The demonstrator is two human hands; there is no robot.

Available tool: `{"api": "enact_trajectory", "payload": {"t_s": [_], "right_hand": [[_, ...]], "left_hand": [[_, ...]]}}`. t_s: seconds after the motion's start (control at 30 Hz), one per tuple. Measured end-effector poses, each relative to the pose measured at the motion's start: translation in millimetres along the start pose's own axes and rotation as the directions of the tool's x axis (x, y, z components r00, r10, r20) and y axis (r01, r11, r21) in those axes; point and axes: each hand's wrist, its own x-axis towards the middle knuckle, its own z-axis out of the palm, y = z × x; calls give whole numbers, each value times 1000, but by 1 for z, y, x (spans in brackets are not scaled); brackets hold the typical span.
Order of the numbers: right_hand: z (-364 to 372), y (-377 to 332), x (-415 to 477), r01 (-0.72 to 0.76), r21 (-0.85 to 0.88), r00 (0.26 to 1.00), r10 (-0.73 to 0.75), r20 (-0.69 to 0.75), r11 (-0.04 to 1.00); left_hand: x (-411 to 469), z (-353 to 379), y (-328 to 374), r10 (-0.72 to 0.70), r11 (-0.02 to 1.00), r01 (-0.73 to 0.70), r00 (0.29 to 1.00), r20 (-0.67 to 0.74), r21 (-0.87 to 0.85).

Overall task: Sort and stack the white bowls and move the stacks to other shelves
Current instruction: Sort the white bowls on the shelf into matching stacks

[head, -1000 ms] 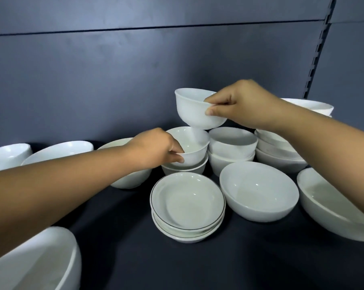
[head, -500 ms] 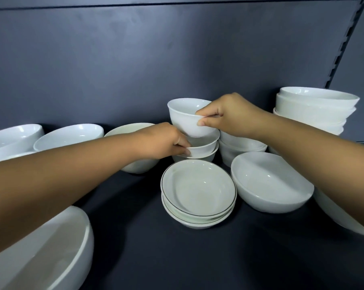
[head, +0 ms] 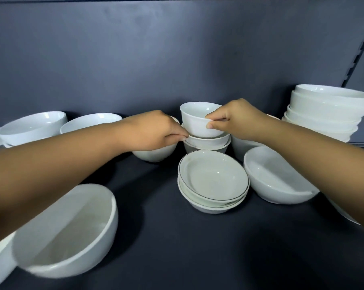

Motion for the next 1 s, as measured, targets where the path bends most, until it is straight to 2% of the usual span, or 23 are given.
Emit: {"api": "enact_trajectory", "payload": {"t_s": [0.23, 0.33, 0.47, 0.53, 0.57, 0.67, 0.73, 0.83, 0.9, 1.0], "right_hand": [[5, -12, -6, -44, -19, 997, 45, 59, 999], [6, -15, -7, -84, -23, 991, 86, 105, 996], [8, -26, -10, -162, -157, 973, 184, 138, 974], [4, -41, -15, -168, -218, 977, 191, 90, 961], [1, -53, -20, -160, -193, 984, 171, 44, 968], [3, -101, -44, 40, -5, 986, -40, -164, 999], [14, -138, -66, 167, 116, 969, -141, -204, 979], [42, -175, -95, 318, 186, 944, -292, -154, 930], [61, -191, -108, 307, 188, 951, -297, -81, 933], [85, -203, -107, 226, 204, 974, -225, -27, 952]], "left_hand": [[-50, -31, 2, -146, 989, 146, 988, -42, 1], [-69, -46, 5, -192, 979, 194, 981, -37, 66], [-90, -70, 14, -215, 973, 220, 974, -77, 68], [-102, -80, 18, -220, 972, 229, 967, -124, 60], [-109, -83, 21, -216, 972, 227, 965, -150, 60], [-128, -89, 39, -228, 970, 240, 947, -228, 29], [-140, -92, 56, -274, 961, 274, 916, -293, -40], [-168, -91, 85, -366, 931, 325, 837, -408, -168], [-192, -85, 107, -436, 900, 382, 763, -476, -211], [-225, -71, 133, -588, 809, 465, 661, -466, -360]]}}
